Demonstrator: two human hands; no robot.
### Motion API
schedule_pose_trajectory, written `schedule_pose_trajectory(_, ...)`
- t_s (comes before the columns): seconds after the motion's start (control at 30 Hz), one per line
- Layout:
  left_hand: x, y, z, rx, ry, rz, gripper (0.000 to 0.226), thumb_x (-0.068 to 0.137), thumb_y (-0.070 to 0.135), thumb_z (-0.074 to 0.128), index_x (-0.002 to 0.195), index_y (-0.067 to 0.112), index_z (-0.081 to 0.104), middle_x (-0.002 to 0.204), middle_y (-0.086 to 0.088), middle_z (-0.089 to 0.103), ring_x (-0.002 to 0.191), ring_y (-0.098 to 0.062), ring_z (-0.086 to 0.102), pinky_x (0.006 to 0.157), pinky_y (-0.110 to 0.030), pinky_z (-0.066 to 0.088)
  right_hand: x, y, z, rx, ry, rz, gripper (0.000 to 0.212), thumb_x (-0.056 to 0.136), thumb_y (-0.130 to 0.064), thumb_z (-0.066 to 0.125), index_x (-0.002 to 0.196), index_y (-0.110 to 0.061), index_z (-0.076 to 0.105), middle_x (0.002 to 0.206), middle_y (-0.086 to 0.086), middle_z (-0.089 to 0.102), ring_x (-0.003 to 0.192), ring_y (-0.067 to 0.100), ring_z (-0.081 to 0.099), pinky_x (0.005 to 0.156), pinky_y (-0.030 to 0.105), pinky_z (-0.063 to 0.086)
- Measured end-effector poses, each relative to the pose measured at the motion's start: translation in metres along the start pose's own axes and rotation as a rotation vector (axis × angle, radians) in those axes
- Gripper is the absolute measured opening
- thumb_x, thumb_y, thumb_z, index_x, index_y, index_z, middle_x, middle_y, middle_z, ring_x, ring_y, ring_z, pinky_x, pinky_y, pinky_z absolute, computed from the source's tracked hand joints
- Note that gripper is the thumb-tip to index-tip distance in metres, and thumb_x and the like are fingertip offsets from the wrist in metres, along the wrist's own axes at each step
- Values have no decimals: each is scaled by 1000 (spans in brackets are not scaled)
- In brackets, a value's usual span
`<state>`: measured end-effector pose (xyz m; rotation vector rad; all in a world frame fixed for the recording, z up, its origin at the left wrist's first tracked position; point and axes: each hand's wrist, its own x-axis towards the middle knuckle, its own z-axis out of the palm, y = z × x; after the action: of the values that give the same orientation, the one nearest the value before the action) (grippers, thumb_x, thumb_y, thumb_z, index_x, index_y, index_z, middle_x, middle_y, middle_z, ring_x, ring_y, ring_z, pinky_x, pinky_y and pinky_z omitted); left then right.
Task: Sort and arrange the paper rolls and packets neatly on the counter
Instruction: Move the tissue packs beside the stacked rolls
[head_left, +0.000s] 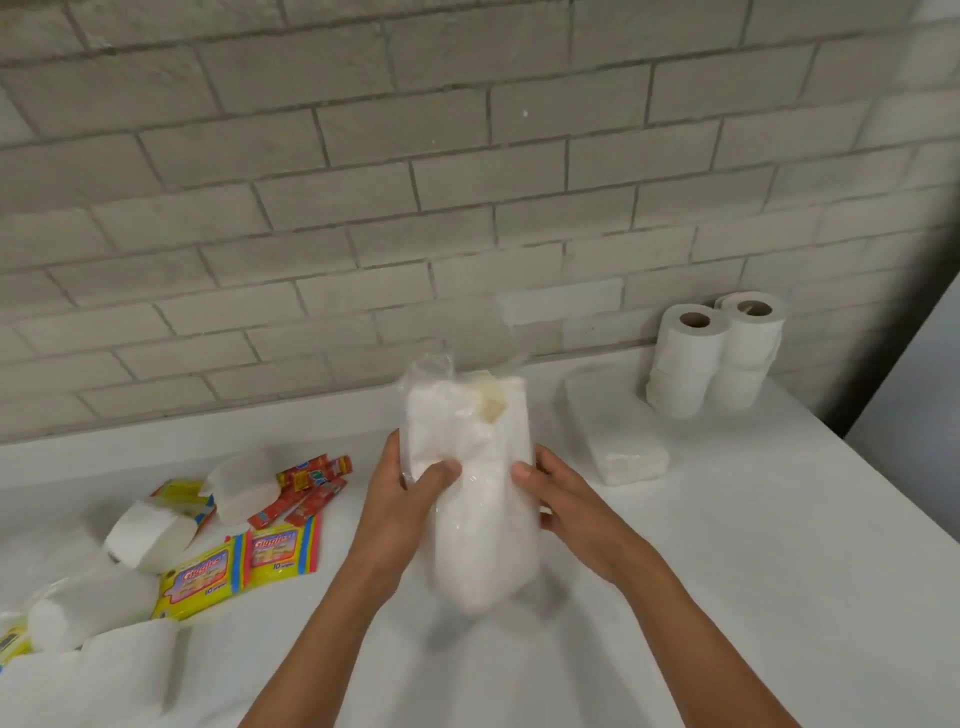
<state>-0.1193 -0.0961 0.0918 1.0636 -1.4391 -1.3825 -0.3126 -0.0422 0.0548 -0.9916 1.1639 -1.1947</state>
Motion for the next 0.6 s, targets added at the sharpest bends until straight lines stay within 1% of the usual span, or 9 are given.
schedule_pose_trajectory(0.1, 5, 0, 29, -100, -61, -85, 46, 79, 29, 67, 124, 25, 59, 113, -4, 73, 102, -27, 71, 90, -51, 55, -8, -6, -21, 124, -40, 17, 50, 95, -41, 63, 140, -26, 51, 134, 3, 64, 125, 24, 61, 106, 45, 46)
schedule_pose_trajectory(0.2, 12, -2, 58, -116, -116, -143, 43, 83, 32, 64, 125, 22, 60, 114, -6, 73, 104, -27, 70, 96, -55, 52, -11, -11, -45, 172, -1, 33, 52, 91, -40, 68, 138, -24, 53, 130, 5, 67, 121, 26, 64, 105, 49, 47)
schedule_pose_trajectory(0.33, 25, -8, 94, -74, -163, -191, 31, 95, 38, 59, 125, 27, 60, 113, 0, 73, 104, -22, 70, 99, -54, 51, -7, -12, -81, 181, 114, 67, 48, 87, -38, 72, 131, -23, 59, 122, 5, 71, 112, 26, 68, 102, 52, 50)
schedule_pose_trajectory(0.47, 43, -17, 110, -28, -118, -181, 37, 96, 43, 56, 132, 35, 53, 115, 7, 71, 104, -13, 69, 91, -41, 57, 10, -16, -120, 151, 227, 100, 51, 83, -45, 75, 127, -24, 61, 115, 2, 74, 106, 24, 71, 94, 49, 56)
schedule_pose_trajectory(0.53, 52, -24, 108, -3, -82, -204, 39, 95, 44, 59, 133, 39, 51, 120, 8, 68, 108, -14, 66, 92, -39, 57, 26, -19, -142, 124, 294, 127, 62, 77, -52, 78, 128, -25, 58, 113, 0, 74, 103, 23, 72, 90, 48, 58)
schedule_pose_trajectory(0.6, 57, -32, 102, 22, -65, -238, 39, 92, 44, 64, 129, 40, 54, 120, 7, 67, 110, -15, 64, 91, -39, 57, 44, -22, -164, 113, 371, 152, 78, 67, -59, 83, 131, -24, 56, 114, -1, 74, 103, 22, 72, 91, 47, 57)
